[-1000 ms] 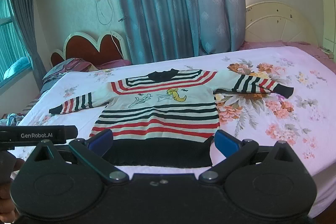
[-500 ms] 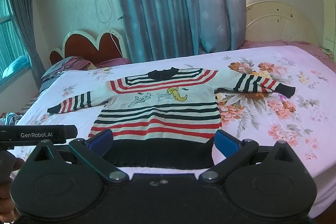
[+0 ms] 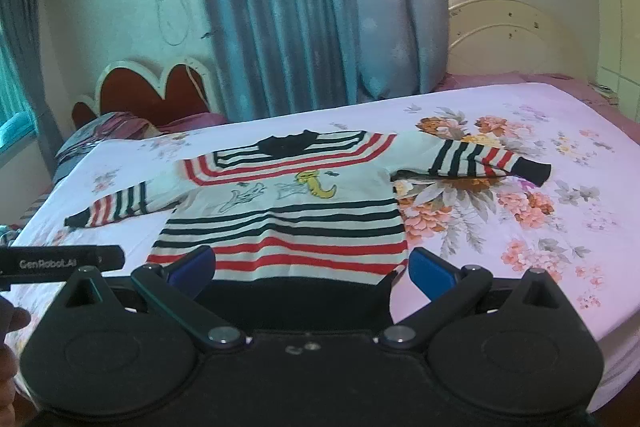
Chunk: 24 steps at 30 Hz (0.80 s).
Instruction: Fold small clothes
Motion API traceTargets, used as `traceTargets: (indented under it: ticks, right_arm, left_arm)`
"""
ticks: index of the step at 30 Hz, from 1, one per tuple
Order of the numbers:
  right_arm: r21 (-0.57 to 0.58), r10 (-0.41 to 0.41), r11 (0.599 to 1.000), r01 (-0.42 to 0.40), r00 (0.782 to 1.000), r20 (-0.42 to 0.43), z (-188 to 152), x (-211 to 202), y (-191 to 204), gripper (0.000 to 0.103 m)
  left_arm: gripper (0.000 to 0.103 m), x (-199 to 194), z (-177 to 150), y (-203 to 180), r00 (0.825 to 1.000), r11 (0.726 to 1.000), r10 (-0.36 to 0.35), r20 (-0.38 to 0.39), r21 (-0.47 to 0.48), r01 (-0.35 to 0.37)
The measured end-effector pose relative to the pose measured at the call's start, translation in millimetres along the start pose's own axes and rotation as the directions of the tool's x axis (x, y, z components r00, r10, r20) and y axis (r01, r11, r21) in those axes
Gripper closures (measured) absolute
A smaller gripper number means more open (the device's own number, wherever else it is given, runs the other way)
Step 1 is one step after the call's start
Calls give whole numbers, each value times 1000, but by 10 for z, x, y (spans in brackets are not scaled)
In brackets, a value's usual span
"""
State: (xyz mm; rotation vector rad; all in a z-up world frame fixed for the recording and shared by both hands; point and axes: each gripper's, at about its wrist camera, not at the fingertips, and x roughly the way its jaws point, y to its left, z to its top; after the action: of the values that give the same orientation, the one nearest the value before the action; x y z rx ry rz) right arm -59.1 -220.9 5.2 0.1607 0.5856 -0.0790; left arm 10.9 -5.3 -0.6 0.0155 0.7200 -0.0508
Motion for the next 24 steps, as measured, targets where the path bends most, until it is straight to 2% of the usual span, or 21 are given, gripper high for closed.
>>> traceTargets:
  ticks: [11,18,24]
  right_arm:
    - [46,-89,995,89,996,3,165,374,55,1]
    - [65,-140,988,139,990,17,282,547,171,1]
    - [86,-173,981,171,985,16,375,669,182,2]
  left_arm:
    - [0,488,295,233,999,999,-41,-19,12,41]
    - [0,752,486,384,998,997,-70,-5,38,70]
    - [0,994,633,538,995,995,-97,-5,2,97]
